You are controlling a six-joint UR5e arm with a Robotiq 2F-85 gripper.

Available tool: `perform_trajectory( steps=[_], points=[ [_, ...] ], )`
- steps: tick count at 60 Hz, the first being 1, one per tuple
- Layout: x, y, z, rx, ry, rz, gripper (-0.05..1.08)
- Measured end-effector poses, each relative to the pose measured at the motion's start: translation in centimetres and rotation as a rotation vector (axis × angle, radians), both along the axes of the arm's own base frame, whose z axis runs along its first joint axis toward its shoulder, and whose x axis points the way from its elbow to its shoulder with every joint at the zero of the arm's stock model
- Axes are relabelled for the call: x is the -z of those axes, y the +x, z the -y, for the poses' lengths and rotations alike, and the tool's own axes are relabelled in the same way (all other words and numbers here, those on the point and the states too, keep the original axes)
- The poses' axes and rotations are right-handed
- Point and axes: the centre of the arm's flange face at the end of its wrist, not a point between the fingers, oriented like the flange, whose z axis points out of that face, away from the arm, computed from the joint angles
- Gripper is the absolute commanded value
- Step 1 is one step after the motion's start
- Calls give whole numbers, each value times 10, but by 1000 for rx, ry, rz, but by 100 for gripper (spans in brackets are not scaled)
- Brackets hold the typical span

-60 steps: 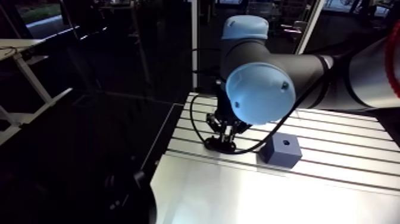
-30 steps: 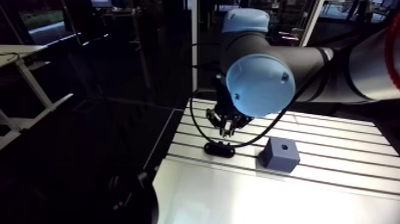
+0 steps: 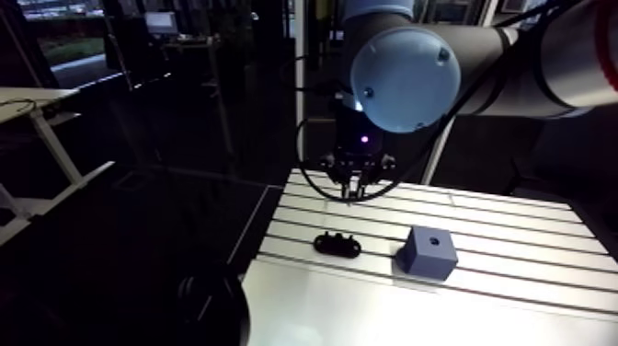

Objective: Pick up the M10 bolt and insert it into the hex recess until seated.

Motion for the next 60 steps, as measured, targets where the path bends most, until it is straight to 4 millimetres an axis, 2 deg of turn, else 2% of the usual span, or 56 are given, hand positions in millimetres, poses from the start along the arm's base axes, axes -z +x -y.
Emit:
perform_trajectory(
  steps=[15,25,38,52,60],
  points=[
    [-45,-12,-9,-63,37,50,105],
    [-67,-24,-29,-106,48,77,105],
    [-86,-33,-47,-108,49,85,104],
    [-101,-36,-56,-123,49,90,104],
    [-105,-37,-64,-152,49,106,104]
  ],
)
